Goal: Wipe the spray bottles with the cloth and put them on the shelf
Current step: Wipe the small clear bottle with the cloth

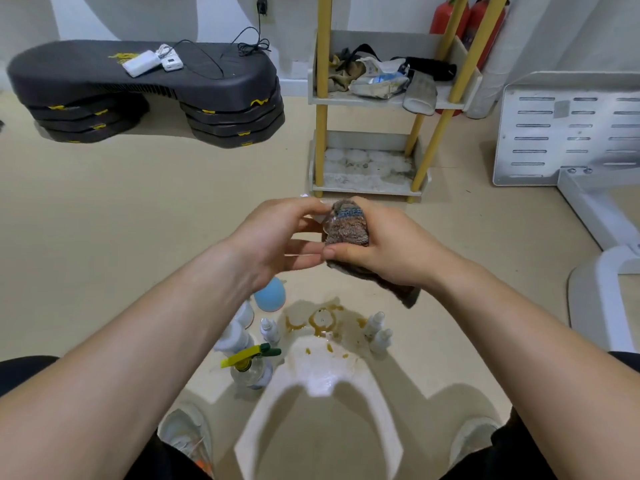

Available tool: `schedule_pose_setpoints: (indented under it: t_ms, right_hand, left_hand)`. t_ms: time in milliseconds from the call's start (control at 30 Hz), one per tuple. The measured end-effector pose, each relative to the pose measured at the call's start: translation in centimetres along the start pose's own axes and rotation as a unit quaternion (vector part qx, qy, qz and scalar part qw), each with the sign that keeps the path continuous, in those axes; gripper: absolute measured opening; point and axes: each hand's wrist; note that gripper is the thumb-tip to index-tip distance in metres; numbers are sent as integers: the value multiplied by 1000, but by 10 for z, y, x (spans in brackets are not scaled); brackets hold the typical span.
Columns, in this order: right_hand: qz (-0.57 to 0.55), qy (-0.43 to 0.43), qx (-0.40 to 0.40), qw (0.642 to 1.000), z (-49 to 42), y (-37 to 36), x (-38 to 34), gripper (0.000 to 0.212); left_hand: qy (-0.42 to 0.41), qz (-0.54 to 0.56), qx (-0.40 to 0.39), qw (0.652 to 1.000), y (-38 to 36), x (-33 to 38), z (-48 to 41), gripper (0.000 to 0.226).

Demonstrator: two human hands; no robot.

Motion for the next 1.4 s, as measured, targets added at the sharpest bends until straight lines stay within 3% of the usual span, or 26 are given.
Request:
schedule_pose_setpoints:
  t_ms: [67, 133, 267, 367, 433, 467, 567, 667, 733, 800, 833, 933, 1000, 1067, 1167, 1233, 1300, 1400]
  right_hand:
    - [58, 0, 10, 998, 2, 1, -1, 59]
    - [75, 1, 18, 997, 3, 0, -3, 49]
    - [-98, -41, -88, 990, 3, 8, -5, 17]
    - [-278, -127, -217, 927, 8, 19, -2, 14]
    - [-350, -160, -257, 886, 9, 22, 0, 14]
    - [-335, -155, -248, 896, 9, 21, 2, 15]
    - [-120, -66, -145, 980, 8, 13, -1, 17]
    - [-7, -15, -73, 997, 10, 5, -6, 16]
    - [-42, -35, -72, 996, 9, 6, -6, 16]
    - [-129, -86, -126, 980, 8, 12, -3, 18]
    - [-184, -118, -166, 962, 8, 16, 0, 16]
    - [-311, -181, -247, 900, 11, 21, 6, 15]
    - [-259, -151, -231, 925, 11, 20, 8, 12]
    - [-154, -98, -177, 967, 10, 18, 5, 22]
    - [-120, -60, -130, 982, 10, 12, 1, 28]
    - [-184, -88, -140, 969, 10, 12, 1, 24]
    - [-293, -154, -195, 923, 12, 15, 4, 16]
    - [-369, -210, -277, 862, 16, 21, 8, 21]
  left_hand:
    - [-51, -103, 25, 993, 6, 1, -6, 31]
    - [-73, -148, 18, 986, 7, 0, -8, 42]
    - [-99, -172, -45, 979, 10, -2, -7, 43]
    - [-169, -180, -113, 963, 15, 1, -3, 25]
    - [-198, -192, -126, 953, 18, 6, -1, 10]
    - [-191, -191, -130, 954, 19, 8, 0, 8]
    - [-118, -208, -116, 964, 18, 8, 0, 26]
    - [-133, -241, -81, 958, 12, 0, -5, 33]
    - [-169, -250, -72, 951, 14, -1, -9, 28]
    - [-218, -259, -75, 938, 20, 2, -10, 12]
    - [-243, -259, -80, 931, 23, 4, -9, 3]
    - [-270, -263, -103, 921, 28, 9, -6, 14]
    - [-229, -246, -113, 935, 27, 10, -2, 17]
    - [-159, -240, -117, 950, 26, 7, -3, 32]
    - [-166, -269, -98, 944, 22, 4, -6, 37]
    - [-207, -255, -94, 940, 25, 6, -8, 20]
    - [-253, -245, -104, 930, 30, 9, -8, 2]
    - [-277, -254, -128, 918, 33, 10, -4, 15]
Point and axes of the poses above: each hand's wrist, its own z-axis away from the middle knuckle, its own y-axis out of the back of the hand, x = y × z, and after that the axes turned 8 degrees about x, right-handed
